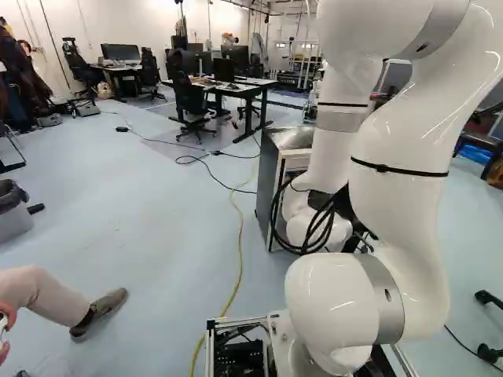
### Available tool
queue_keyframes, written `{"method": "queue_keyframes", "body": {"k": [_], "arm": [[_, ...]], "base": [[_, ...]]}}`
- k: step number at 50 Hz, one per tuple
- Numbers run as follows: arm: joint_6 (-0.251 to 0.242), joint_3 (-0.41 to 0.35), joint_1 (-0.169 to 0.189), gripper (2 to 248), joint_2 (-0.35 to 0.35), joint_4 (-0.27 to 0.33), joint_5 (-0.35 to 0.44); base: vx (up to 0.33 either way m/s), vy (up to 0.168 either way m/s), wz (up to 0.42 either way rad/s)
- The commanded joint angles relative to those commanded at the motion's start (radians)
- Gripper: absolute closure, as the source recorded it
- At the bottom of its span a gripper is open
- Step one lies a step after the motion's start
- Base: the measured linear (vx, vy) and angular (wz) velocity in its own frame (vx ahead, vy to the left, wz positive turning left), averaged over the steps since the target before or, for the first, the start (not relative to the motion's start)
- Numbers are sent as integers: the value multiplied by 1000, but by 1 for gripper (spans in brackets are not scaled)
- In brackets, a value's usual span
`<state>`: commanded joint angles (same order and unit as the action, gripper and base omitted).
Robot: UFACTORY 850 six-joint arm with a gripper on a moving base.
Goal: Grab a drink from the fridge
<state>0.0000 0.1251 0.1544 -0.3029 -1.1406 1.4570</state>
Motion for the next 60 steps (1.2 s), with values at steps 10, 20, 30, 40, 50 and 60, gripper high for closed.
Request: {"method": "queue_keyframes", "body": {"k": [10, 20, 30, 40, 50, 60], "arm": [[0, 22, 66, 3, -13, -14, 0], [0, 49, 132, 3, -29, -19, 0], [0, 83, 195, 3, -48, -19, 0], [0, 123, 255, 3, -71, -19, 0], [0, 165, 311, 3, -96, -19, 0], [0, 210, 365, 3, -121, -19, 0]], "base": [[0, 0, 0], [0, 0, 0], [0, 0, 0], [0, 0, 0], [0, 0, 0], [0, 0, 0]]}}
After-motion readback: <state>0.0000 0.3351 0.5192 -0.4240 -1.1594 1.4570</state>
